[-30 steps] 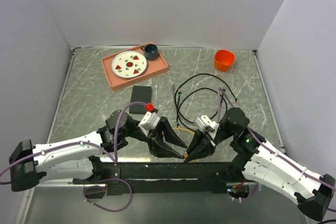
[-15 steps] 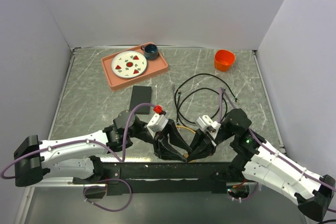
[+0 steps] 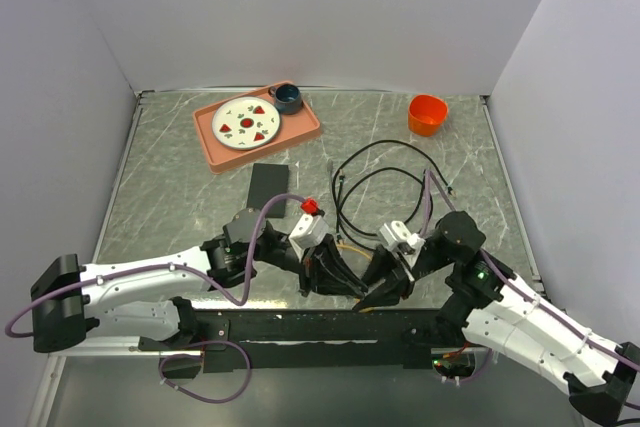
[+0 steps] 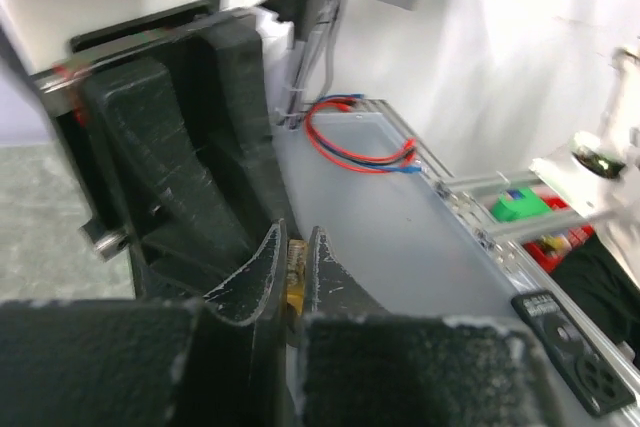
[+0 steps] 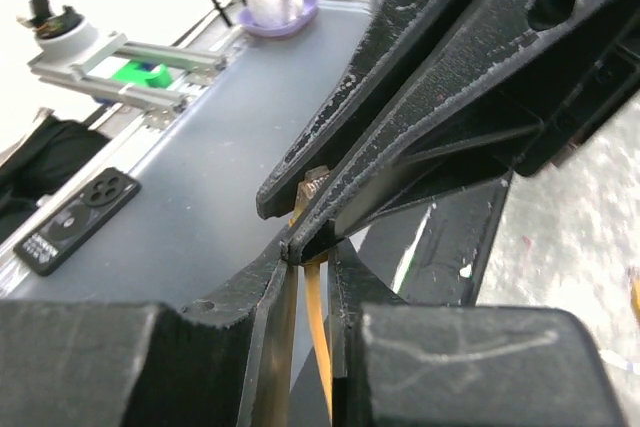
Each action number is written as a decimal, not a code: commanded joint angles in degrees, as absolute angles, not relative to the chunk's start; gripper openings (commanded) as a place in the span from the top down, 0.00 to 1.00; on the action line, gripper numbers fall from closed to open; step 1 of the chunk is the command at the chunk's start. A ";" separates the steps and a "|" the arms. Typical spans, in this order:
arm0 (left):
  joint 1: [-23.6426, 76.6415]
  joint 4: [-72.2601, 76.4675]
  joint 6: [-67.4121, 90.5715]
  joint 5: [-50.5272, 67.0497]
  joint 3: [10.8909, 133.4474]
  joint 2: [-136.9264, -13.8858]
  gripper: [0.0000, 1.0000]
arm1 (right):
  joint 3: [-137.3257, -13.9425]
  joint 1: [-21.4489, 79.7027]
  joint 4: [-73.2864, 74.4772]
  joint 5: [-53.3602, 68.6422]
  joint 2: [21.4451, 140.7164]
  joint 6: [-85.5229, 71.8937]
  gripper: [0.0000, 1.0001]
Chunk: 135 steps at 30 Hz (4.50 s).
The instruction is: Insert the plug into the switch port
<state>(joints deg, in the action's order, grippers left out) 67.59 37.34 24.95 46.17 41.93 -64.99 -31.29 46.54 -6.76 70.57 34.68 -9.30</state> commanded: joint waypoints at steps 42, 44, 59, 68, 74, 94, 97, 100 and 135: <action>68.20 -11.60 62.93 -35.86 54.41 -59.24 0.99 | -48.16 58.89 4.40 -5.89 49.13 -11.51 0.31; 68.20 -11.51 62.84 -35.77 54.23 -59.24 0.99 | -48.16 58.89 4.04 -5.98 49.74 -11.69 0.32; 68.12 -11.25 62.23 -35.60 54.32 -58.89 0.99 | -48.25 58.97 1.93 -3.60 54.14 -12.13 0.72; 67.94 -11.51 60.21 -36.38 54.14 -58.19 0.42 | -47.55 58.89 1.84 -5.53 54.23 -10.38 1.00; 56.27 -16.08 56.08 -32.18 50.81 -51.95 0.01 | -46.50 58.97 3.42 -9.66 53.44 -5.81 1.00; 16.53 -2.91 40.61 -3.97 40.43 -69.42 0.03 | -51.32 58.10 1.14 -3.52 81.02 6.14 1.00; 15.03 -0.45 39.82 -1.41 41.74 -74.77 0.03 | -55.27 56.25 1.06 -1.24 87.52 7.81 1.00; 14.33 2.89 38.32 -0.53 44.20 -80.39 0.03 | -58.61 54.67 0.70 1.13 92.19 9.83 1.00; 13.36 3.96 31.29 6.94 58.19 -96.51 0.03 | -53.18 61.00 6.14 13.29 44.50 9.93 1.00</action>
